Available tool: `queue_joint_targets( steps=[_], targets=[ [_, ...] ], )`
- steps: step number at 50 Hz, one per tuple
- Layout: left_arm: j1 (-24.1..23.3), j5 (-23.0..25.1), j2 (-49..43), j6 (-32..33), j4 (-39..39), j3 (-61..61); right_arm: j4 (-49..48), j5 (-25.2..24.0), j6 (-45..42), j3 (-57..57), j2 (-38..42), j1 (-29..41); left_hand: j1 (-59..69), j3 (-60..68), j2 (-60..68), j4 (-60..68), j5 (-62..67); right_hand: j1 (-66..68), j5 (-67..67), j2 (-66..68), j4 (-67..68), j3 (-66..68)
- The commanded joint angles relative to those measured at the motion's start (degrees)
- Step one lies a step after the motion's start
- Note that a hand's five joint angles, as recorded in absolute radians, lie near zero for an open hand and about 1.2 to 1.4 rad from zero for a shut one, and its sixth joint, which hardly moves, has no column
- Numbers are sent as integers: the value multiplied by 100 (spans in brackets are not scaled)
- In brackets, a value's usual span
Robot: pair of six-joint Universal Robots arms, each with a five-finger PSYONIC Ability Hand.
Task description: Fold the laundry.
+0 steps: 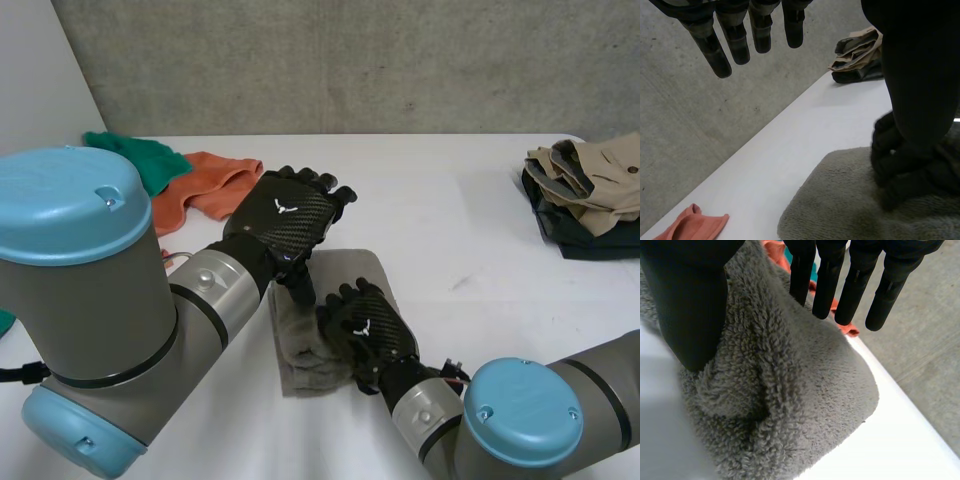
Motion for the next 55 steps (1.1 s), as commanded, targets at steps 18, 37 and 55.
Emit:
queue_joint_targets(
  steps=[18,37,55],
  targets=[
    [2,4,11,-95,46,-17,906,35,103,-356,151,-50,161,47,89,90,-27,-1996,-1866,-1921,-1926,-1932],
    [-16,12,11,-96,54,-70,996,-18,147,-593,291,-67,178,64,106,107,-10,-1006,-875,-931,-935,-941],
    [-7,30,73,-95,98,-158,970,9,147,-1182,582,-67,178,64,106,107,-10,-280,-149,-205,-209,-215]
  ],
)
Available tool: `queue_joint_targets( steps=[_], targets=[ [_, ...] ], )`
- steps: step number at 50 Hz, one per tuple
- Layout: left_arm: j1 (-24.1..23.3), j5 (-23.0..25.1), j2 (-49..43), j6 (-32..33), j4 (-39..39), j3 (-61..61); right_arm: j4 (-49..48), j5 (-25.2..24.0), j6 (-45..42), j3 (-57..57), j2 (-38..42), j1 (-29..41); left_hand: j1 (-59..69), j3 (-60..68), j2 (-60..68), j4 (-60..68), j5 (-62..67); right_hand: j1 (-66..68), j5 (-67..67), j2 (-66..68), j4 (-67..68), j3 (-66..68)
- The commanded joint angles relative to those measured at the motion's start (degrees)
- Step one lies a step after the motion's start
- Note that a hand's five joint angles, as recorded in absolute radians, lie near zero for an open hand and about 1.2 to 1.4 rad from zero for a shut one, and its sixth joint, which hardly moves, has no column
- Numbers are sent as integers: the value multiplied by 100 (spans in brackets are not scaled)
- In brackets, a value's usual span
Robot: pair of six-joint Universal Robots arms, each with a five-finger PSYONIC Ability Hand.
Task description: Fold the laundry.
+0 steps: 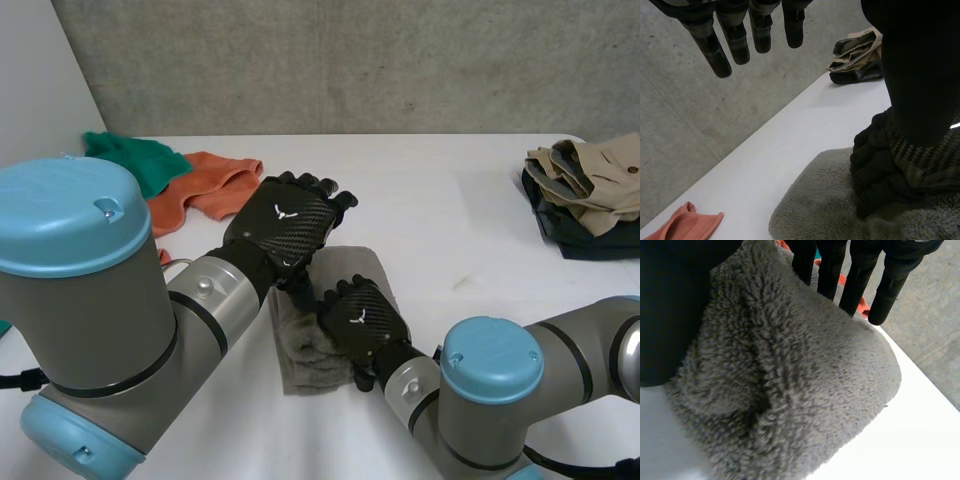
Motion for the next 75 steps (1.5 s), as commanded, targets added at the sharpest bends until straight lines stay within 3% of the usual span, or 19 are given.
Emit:
queue_joint_targets(
  steps=[1,9,12,17,20,26,36,39,44,48,54,66,75],
  targets=[
    [9,6,18,0,8,-1,-8,22,8,-210,22,4,174,64,106,106,-10,32,659,84,83,91],
    [9,6,27,0,8,-10,1,22,8,-334,171,30,157,48,90,90,-27,-407,220,-355,-356,-348],
    [0,6,27,0,8,-10,-8,14,8,-377,215,39,157,48,90,90,-27,799,1426,851,851,859],
    [0,6,27,0,8,-10,-130,83,17,-474,181,4,157,48,90,90,-27,4582,5209,4634,4633,4641],
    [9,-3,44,0,-1,-1,-219,172,8,-535,136,-31,157,48,90,90,-27,5205,5832,5257,5256,5264],
    [87,6,290,0,8,-1,-184,84,-1,-790,-110,-497,157,48,90,90,-27,5206,5833,5258,5257,5265],
    [140,15,448,0,69,43,-254,-505,8,-1712,-189,-1524,157,48,90,90,-27,5206,5833,5258,5257,5265],
    [132,24,475,9,157,43,-306,-812,17,-2213,-207,-2008,157,48,90,90,-27,5206,5833,5258,5257,5265],
    [105,33,492,27,245,61,-692,-1725,420,-3224,-58,-2948,157,47,89,89,-27,5206,5833,5258,5257,5265],
    [96,33,492,27,263,69,-1149,-2192,1298,-3795,311,-3660,157,47,89,89,-27,5206,5833,5258,5257,5265],
    [88,33,475,27,272,69,-1703,-2307,2291,-4665,1206,-4767,140,31,73,73,-44,5206,5833,5258,5257,5265],
    [88,33,317,27,447,17,-2231,-2877,2487,-5106,2983,-5744,140,31,73,73,-44,5206,5833,5258,5257,5265],
    [61,24,220,18,448,-1,-2380,-3615,2408,-4237,2862,-6122,157,48,90,90,-27,5028,5655,5081,5080,5088]
  ],
)
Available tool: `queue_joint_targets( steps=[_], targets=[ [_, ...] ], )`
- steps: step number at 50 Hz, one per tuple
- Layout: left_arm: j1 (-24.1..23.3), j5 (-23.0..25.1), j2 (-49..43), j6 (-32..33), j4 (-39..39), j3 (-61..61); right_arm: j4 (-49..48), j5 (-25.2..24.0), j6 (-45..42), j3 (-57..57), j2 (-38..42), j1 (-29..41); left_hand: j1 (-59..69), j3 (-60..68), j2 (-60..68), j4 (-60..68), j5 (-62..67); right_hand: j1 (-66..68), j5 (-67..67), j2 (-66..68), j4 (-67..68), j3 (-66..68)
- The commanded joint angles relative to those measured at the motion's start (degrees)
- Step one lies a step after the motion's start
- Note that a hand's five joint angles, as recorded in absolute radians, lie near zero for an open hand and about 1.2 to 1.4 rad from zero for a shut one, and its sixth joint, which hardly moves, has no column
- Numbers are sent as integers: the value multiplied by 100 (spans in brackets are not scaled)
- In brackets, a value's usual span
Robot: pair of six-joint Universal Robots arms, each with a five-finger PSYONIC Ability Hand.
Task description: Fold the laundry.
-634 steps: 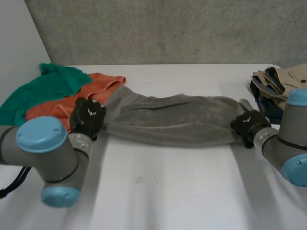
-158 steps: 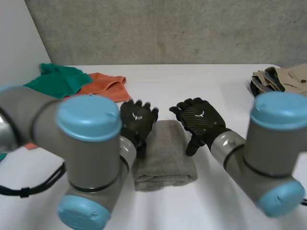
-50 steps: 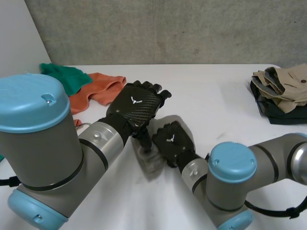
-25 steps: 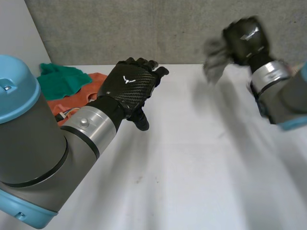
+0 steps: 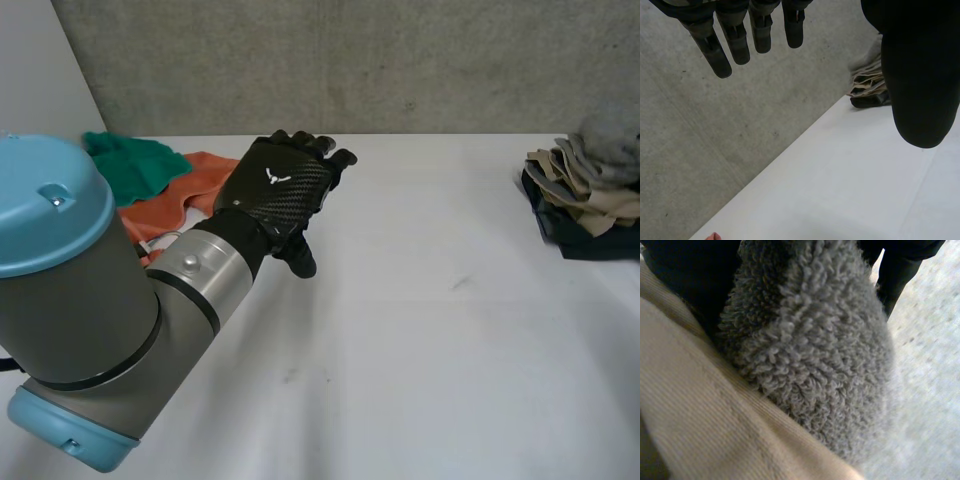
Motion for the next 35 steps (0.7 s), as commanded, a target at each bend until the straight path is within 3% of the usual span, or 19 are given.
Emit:
queue_joint_targets(
  steps=[1,3,4,5,10,16,19,22,23,28,32,35],
  targets=[
    [-10,-4,-44,-4,5,-14,-115,-569,-59,738,-331,-234,157,48,90,90,-27,1353,820,698,365,588],
    [-10,-4,-44,-4,5,-14,-63,-596,-59,879,-524,-243,157,48,90,90,-27,-1012,-1545,-1667,-2000,-1777],
    [-10,-4,-35,-4,5,-5,7,-552,-50,1019,-751,-260,157,48,90,90,-27,-4040,-4573,-4695,-5027,-4805],
    [-10,-4,-35,-4,5,4,60,-526,-50,1116,-875,-260,157,48,90,90,-27,-4802,-5335,-5457,-5790,-5567],
    [-19,-4,-17,5,5,13,1104,-34,-50,1415,-1806,-269,141,31,73,73,-44,-4802,-5335,-5457,-5790,-5567],
    [-28,-12,53,5,-4,-13,3213,801,-541,1468,-2756,-497,141,31,73,73,-44,-4802,-5335,-5457,-5790,-5567],
    [-10,-12,149,5,-12,-14,4389,1615,-1504,1416,-3247,-620,141,31,73,73,-44,-4802,-5335,-5457,-5790,-5567],
    [25,-12,272,5,-4,-5,4849,2285,-2131,1310,-3468,-691,141,31,73,73,-44,-4802,-5335,-5457,-5790,-5567],
    [51,-12,334,5,-4,30,4955,2792,-2568,1188,-3591,-691,141,31,73,73,-44,-4802,-5335,-5457,-5790,-5567],
    [253,-39,492,31,14,197,4439,3886,-3240,958,-3969,-542,107,-3,39,40,-77,-4802,-5335,-5457,-5790,-5567],
    [744,-56,572,66,23,452,3543,3729,-2899,1291,-4373,213,73,-37,6,6,-111,-4802,-5335,-5457,-5790,-5567],
    [1368,-56,545,75,84,610,2822,3168,-2442,2046,-5058,679,56,-53,-11,-11,-128,-4802,-5335,-5457,-5790,-5567]
  ],
)
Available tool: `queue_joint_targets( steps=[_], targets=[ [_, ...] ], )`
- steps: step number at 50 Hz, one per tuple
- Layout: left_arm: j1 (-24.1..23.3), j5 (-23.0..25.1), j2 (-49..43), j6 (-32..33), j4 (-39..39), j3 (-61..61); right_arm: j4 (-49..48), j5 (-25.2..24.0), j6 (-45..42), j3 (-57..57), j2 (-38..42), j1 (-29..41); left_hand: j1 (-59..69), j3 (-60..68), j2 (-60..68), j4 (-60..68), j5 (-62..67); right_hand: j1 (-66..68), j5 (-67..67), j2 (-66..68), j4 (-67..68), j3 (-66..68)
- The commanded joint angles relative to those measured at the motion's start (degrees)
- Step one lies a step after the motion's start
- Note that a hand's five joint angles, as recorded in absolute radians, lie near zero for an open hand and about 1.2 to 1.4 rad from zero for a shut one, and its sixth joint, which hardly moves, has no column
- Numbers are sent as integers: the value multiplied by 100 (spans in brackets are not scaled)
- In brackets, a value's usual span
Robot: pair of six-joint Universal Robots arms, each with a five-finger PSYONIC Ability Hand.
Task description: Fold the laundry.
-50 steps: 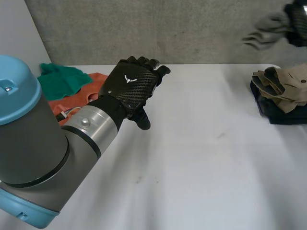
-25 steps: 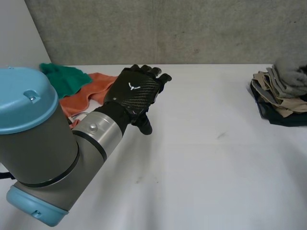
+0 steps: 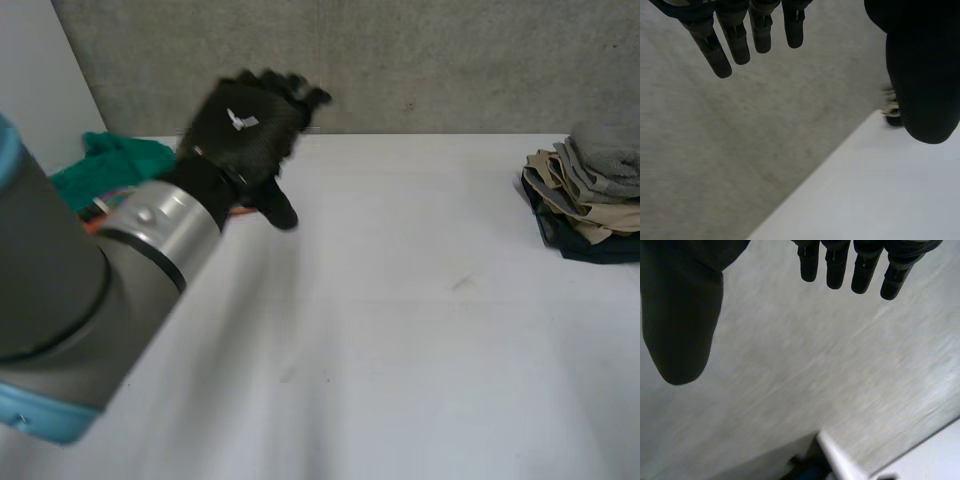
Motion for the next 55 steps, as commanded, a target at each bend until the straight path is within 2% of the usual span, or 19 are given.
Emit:
queue_joint_targets(
  steps=[1,2,3,6,7,10,11,15,18,22,29,30,33,36,41,44,49,50,55],
  targets=[
    [1176,-26,16,49,113,383,-1701,-786,789,1178,-1139,1105,61,-53,-11,-11,-127,-382,-296,-252,-280,-252],
    [1378,-26,-10,50,157,409,-1850,-1015,895,1415,-1297,1184,44,-70,-28,-28,-144,-382,-296,-252,-280,-252],
    [1789,-34,-150,76,262,453,-2069,-1522,1104,1888,-1594,1307,44,-70,-28,-28,-144,-382,-296,-252,-280,-252],
    [2283,-26,-466,181,386,532,-2308,-2263,1361,2576,-1869,1571,60,-54,-11,-11,-128,-382,-296,-252,-280,-252],
    [2616,9,-755,382,465,611,-2430,-2639,1457,2969,-1974,1815,61,-53,-11,-11,-127,-382,-296,-252,-280,-252],
    [2969,27,-1195,786,588,795,-2423,-3064,1511,3438,-2019,2282,61,-53,-11,-11,-127,-382,-296,-252,-280,-252],
    [3179,27,-1597,1110,693,962,-2388,-3143,1493,3692,-1976,2588,61,-53,-11,-11,-127,-382,-296,-252,-280,-252],
    [3672,18,-2696,1918,870,1427,-2160,-3030,1458,4185,-1862,3092,61,-53,-11,-11,-127,-382,-296,-252,-280,-252],
    [3936,45,-3400,2621,922,1718,-1853,-2837,1318,4353,-1398,3328,111,-3,39,39,-77,-382,-296,-252,-280,-252],
    [4104,27,-4034,3273,1080,2017,-1519,-2547,959,4397,-887,3583,211,97,139,140,23,-382,-296,-252,-280,-252],
    [4306,18,-4572,3389,1432,2378,-1377,-2239,246,4406,-692,3699,1908,1794,1836,1837,1720,-382,-296,-252,-280,-252],
    [4324,18,-4685,3389,1432,2500,-1386,-2230,158,4406,-692,3699,2843,2729,2772,2772,2656,-382,-296,-252,-280,-252],
    [4333,18,-4818,3389,1432,2685,-1386,-2230,149,4406,-683,3690,4178,4064,4106,4107,3990,-382,-296,-252,-280,-252],
    [4324,27,-4941,3389,1415,2861,-1386,-2230,149,4415,-692,3681,6895,6781,6823,6824,6707,-382,-296,-252,-280,-252],
    [4184,-34,-4801,3284,1432,2783,-1386,-2230,166,4432,-701,3663,6905,6791,6833,6833,6717,-382,-296,-252,-280,-252],
    [3938,-34,-4284,2881,1423,2502,-1386,-2186,166,4432,-718,3663,6905,6791,6833,6833,6717,-382,-296,-252,-280,-252],
    [3464,-8,-3010,1836,1467,1957,-1412,-2072,166,4397,-754,3655,6905,6791,6833,6833,6717,-382,-296,-252,-280,-252],
    [3237,-8,-2625,1486,1467,1826,-1421,-2037,166,4380,-762,3655,6905,6791,6833,6833,6717,-382,-296,-252,-280,-252],
    [2357,27,-1656,552,1388,1509,-1430,-1598,280,4301,-824,3646,6905,6791,6833,6833,6717,-382,-296,-252,-280,-252]
  ],
)
